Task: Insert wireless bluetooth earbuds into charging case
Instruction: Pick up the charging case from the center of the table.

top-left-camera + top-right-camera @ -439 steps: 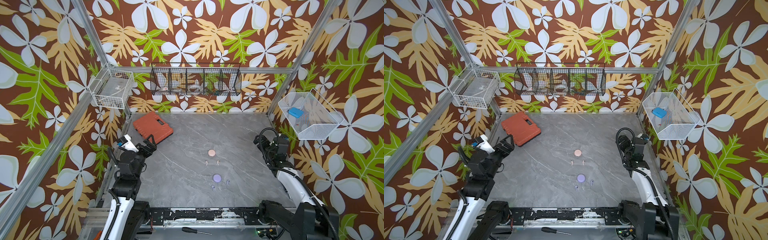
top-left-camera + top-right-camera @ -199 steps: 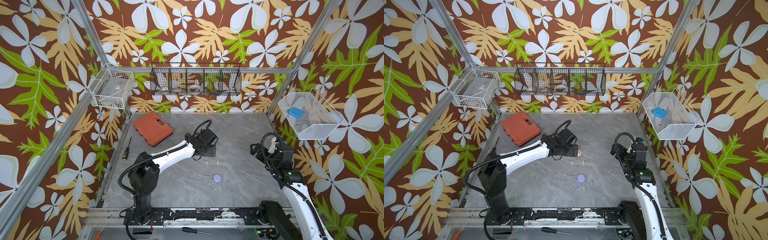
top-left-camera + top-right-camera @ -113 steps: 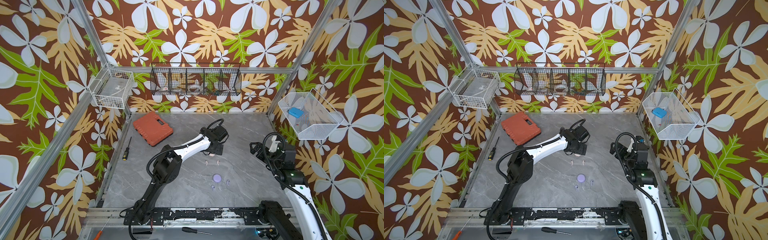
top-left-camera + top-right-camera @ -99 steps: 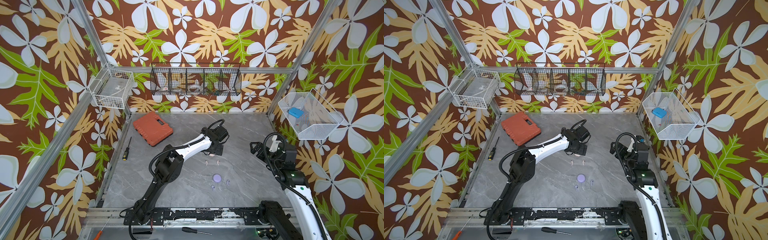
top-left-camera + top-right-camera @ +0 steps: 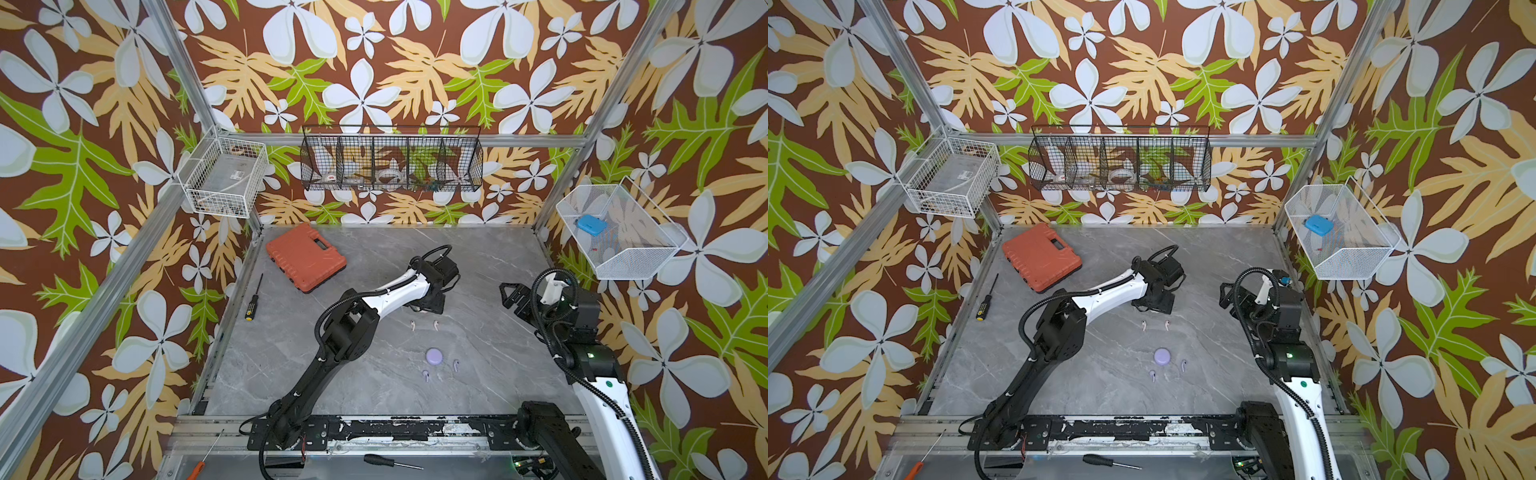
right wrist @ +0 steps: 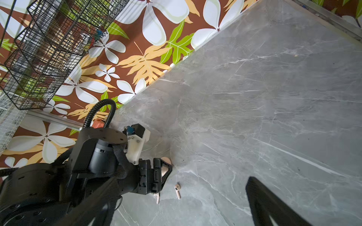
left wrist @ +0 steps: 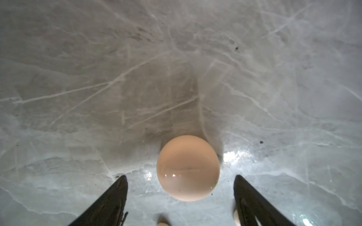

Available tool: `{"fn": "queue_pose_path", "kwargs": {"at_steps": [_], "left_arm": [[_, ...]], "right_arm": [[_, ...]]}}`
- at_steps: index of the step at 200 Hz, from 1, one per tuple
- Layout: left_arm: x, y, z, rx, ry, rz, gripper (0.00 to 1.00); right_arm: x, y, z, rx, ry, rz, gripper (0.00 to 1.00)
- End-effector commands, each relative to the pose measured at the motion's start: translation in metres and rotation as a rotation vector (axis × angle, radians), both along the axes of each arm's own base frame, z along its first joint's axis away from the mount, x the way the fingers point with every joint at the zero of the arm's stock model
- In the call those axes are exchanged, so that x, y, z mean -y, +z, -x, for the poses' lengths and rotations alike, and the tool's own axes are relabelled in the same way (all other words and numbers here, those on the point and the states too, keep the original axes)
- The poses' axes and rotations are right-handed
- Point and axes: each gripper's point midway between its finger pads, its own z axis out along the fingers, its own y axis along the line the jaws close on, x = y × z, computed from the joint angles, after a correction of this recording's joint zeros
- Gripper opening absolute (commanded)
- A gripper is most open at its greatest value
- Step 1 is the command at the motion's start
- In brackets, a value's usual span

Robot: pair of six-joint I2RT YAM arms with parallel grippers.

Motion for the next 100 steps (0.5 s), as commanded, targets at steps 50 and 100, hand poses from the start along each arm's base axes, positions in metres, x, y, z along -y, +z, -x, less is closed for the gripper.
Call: {"fn": "queue_pose_path", "kwargs": {"at_steps": [50,100], "left_arm": [[0.003,-0.013,-0.002,-0.018,0.028,-0.004,0.77],[0.007,-0.017,-0.003,-0.021,0.031,0.008,0.7]], "right_arm": [[-0.003,0.008,0.004,0.016,0.011,-0.016,1.0],[-0.003,0.014,0.005,0.025,0.012,-0.016,1.0]]}}
